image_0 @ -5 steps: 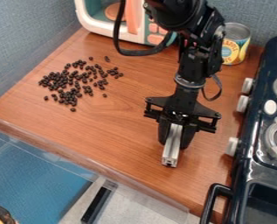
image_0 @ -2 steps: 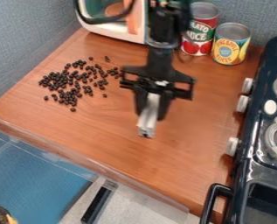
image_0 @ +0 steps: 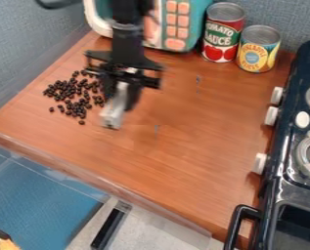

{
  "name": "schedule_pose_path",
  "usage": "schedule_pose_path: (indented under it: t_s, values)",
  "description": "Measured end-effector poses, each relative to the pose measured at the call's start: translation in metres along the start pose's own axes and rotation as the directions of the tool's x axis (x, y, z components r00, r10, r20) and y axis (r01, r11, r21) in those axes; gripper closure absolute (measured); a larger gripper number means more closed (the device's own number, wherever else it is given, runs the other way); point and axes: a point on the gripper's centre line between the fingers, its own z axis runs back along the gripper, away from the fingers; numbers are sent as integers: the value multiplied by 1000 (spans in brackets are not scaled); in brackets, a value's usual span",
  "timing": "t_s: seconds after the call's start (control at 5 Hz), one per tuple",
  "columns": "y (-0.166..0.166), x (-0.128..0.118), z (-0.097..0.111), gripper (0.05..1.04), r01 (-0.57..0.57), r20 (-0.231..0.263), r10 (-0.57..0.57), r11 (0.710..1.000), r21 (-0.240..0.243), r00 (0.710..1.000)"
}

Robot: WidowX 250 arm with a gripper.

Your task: Sweep into pile

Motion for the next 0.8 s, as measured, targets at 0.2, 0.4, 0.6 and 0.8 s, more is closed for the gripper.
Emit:
schedule_pose_path:
  t_s: [0.2,0.4,0.6,0.8]
  values:
    - [41,13,13,700,8,50,-8,1000,4,999]
    - [80,26,24,700,21,90,-24,999,35,996]
    - [117,37,20,700,37,93,-43,997,62,995]
    - [135,47,7,701,70,102,-79,993,94,992]
